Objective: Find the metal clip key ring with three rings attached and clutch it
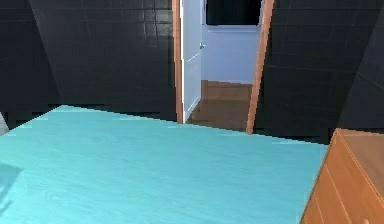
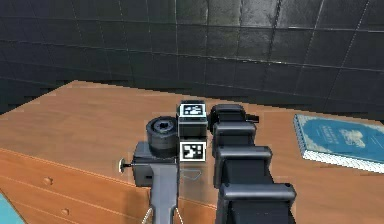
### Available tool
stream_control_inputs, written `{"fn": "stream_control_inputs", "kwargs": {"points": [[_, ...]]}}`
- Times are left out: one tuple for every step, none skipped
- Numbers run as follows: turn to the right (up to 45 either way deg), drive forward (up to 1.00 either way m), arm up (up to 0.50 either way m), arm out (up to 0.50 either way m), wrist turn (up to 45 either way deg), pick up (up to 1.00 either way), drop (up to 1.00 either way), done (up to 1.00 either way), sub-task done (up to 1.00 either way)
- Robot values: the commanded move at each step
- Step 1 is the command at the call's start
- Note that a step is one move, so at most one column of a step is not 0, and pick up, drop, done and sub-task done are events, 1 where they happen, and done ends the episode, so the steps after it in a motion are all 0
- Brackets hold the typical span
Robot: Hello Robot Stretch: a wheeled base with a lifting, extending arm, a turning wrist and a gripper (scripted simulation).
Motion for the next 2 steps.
{"fn": "stream_control_inputs", "kwargs": {"points": [[0.0,0.0,0.0,0.0,45.0,0.0,0.0,0.0,0.0],[0.0,0.0,0.0,0.0,45.0,0.0,0.0,0.0,0.0]]}}
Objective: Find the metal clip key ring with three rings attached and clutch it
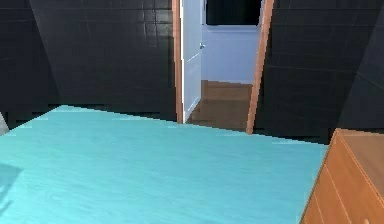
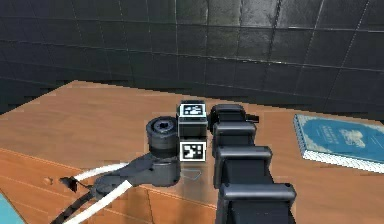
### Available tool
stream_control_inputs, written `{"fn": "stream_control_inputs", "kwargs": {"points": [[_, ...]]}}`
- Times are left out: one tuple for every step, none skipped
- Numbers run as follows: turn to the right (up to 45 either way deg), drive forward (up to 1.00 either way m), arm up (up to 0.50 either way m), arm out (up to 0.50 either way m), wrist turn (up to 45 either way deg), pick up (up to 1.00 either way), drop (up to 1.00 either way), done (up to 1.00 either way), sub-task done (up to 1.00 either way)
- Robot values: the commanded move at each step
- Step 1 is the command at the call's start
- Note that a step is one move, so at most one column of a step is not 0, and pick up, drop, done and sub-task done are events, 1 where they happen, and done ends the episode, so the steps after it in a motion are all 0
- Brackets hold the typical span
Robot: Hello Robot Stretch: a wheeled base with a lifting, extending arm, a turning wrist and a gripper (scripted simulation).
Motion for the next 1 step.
{"fn": "stream_control_inputs", "kwargs": {"points": [[0.0,0.0,0.0,0.0,45.0,0.0,0.0,0.0,0.0]]}}
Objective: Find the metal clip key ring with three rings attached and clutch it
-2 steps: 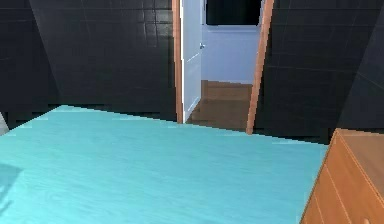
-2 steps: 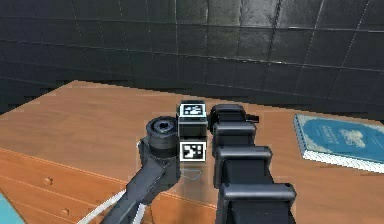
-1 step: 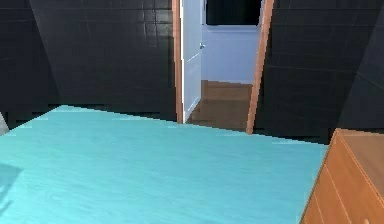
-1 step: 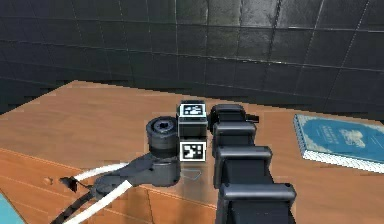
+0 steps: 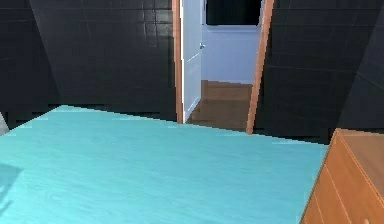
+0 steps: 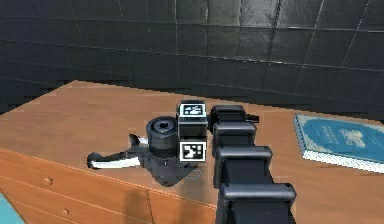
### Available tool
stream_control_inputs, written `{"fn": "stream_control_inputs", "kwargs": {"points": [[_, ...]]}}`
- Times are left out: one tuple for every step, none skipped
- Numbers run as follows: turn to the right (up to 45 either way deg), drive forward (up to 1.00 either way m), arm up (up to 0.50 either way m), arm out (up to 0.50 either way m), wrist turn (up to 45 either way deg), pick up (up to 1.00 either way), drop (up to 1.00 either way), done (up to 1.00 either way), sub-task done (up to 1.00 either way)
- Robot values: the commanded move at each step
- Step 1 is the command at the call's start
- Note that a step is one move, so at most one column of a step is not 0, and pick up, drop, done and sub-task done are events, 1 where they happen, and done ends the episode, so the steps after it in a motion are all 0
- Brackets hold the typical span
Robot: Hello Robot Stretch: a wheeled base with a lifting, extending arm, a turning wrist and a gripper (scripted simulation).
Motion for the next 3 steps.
{"fn": "stream_control_inputs", "kwargs": {"points": [[0.0,0.0,0.0,0.0,45.0,0.0,0.0,0.0,0.0],[0.0,0.0,0.0,0.0,9.0,0.0,0.0,0.0,0.0],[0.0,0.0,-0.12,0.0,0.0,0.0,0.0,0.0,0.0]]}}
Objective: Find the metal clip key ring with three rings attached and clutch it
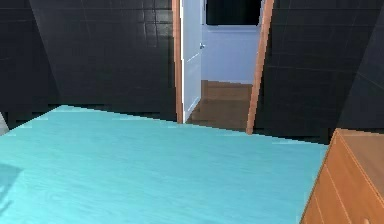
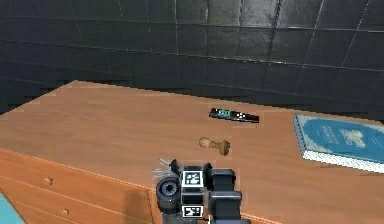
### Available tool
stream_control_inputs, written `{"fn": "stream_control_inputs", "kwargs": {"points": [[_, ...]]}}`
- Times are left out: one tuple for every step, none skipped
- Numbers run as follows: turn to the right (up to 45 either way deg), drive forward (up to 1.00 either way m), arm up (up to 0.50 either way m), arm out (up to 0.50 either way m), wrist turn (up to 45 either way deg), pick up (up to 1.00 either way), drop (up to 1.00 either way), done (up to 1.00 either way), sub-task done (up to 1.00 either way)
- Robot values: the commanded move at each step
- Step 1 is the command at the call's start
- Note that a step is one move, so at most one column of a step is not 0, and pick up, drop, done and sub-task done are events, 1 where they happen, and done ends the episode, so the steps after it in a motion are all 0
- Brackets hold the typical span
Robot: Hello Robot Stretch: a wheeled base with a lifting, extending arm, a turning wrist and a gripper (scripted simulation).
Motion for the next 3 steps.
{"fn": "stream_control_inputs", "kwargs": {"points": [[0.0,0.0,0.0,0.0,0.0,1.0,0.0,0.0,0.0],[0.0,0.0,0.1,0.0,0.0,0.0,0.0,0.0,0.0],[0.0,0.0,0.0,0.0,0.0,0.0,0.0,1.0,0.0]]}}
